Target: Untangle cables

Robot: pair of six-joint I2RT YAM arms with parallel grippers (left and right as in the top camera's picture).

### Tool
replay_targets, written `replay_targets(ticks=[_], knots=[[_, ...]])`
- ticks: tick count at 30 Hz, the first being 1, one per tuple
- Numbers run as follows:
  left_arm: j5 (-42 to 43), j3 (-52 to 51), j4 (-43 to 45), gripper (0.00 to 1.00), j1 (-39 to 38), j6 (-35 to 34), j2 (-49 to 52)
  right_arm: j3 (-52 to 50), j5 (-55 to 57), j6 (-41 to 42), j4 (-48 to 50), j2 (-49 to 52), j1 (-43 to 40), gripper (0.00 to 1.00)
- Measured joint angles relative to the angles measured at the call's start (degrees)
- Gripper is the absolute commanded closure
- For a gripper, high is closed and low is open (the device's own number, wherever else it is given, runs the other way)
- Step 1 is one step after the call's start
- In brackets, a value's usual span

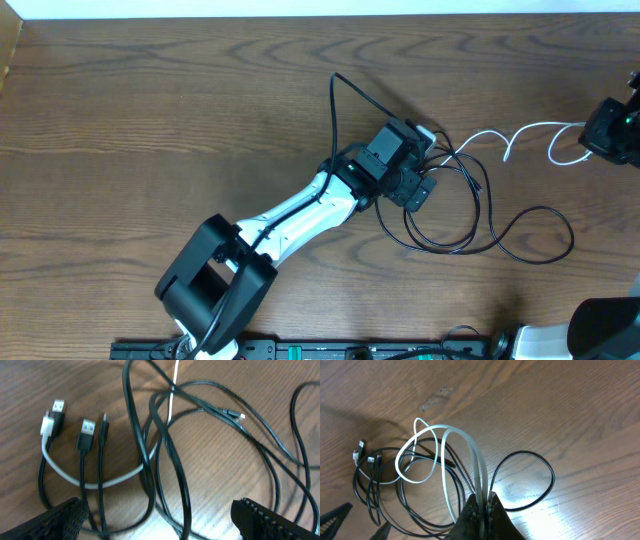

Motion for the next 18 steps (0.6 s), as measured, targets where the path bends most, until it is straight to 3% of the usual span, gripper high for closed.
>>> replay_targets(ticks=[2, 3, 5, 6, 7, 10, 13, 18], knots=[[0.0, 0.0, 1.38, 0.11, 0.0, 0.0, 1.77, 0.0, -0.04, -0.02, -0.57, 0.0, 0.0, 0.99], [-0.02, 0.0, 1.46, 0.23, -0.07, 0.0, 3.02, 0.0, -0.11, -0.02, -0.81, 0.0, 0.0, 0.99], [0.0, 0.0, 1.95, 0.5, -0.09, 0.39, 5.18, 0.0, -0.13, -0.02, -0.94, 0.0, 0.0, 0.99], [0.0, 0.0, 2.12, 0.79, -0.11, -0.02, 5.88, 0.0, -0.13, -0.02, -1.05, 0.0, 0.0, 0.99], [-0.48, 0.0, 2.14, 0.92, -0.11, 0.35, 6.51, 0.0, -0.13, -0.02, -1.05, 0.0, 0.0, 0.99], [-3.08, 0.17, -1.03, 0.93, 0.02, 0.48, 6.32, 0.0, 0.22, -0.81, -0.63, 0.0, 0.0, 0.99], [-11.1, -0.04, -12.92, 0.93, 3.26, 0.63, 0.42, 0.0, 7.65, 0.72, 3.63, 0.0, -0.02, 0.99], [-16.79, -0.02, -22.34, 0.92, 19.15, -3.04, -14.88, 0.0, 21.81, 10.69, 6.4, 0.0, -3.63, 0.99]])
